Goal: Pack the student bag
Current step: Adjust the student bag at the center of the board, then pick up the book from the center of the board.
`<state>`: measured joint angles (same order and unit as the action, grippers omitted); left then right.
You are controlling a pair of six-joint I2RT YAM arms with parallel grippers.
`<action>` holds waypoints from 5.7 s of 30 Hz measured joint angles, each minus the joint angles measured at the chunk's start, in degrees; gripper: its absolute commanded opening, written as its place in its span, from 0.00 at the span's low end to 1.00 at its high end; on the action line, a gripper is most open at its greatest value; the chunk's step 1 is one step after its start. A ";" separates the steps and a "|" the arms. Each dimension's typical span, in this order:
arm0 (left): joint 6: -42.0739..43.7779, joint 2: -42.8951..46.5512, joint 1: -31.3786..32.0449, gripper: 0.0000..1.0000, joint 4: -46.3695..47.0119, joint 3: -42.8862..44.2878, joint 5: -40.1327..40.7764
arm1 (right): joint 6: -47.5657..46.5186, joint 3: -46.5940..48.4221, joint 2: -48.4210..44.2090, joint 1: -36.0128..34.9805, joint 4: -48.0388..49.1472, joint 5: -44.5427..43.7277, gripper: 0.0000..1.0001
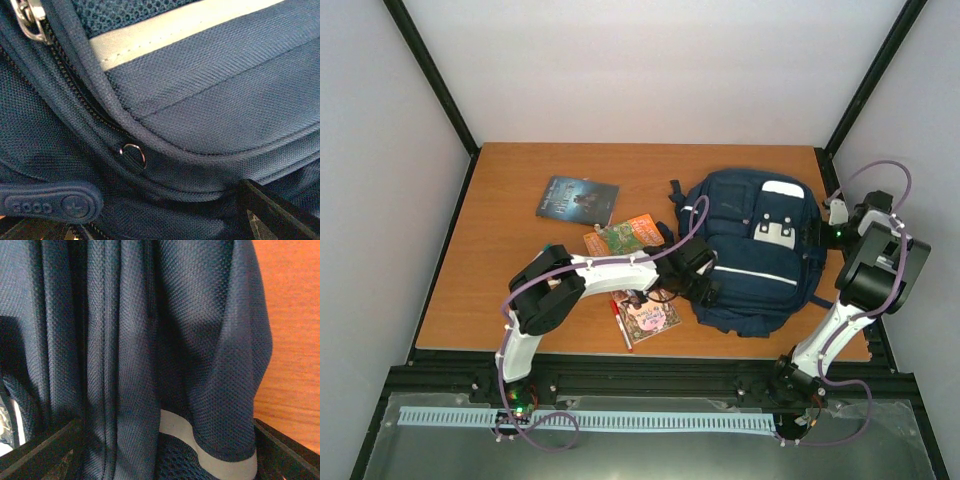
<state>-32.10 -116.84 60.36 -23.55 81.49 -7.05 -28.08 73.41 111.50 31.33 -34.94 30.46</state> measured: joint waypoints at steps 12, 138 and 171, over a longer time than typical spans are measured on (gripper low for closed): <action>-1.38 -5.51 0.02 0.86 0.31 7.02 -0.90 | 1.60 6.97 4.94 -0.92 1.14 -0.07 0.88; -17.59 22.25 -11.85 0.58 -8.37 -29.29 16.00 | 10.34 -17.00 -18.43 -52.35 -1.33 10.58 0.61; -20.41 25.75 -9.55 0.64 -9.31 -24.15 12.83 | 11.85 -11.39 -41.31 -50.80 -1.01 -6.03 1.00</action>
<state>-52.51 -91.09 50.81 -32.86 57.34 5.78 -16.23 62.02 70.19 -19.46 -35.94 24.43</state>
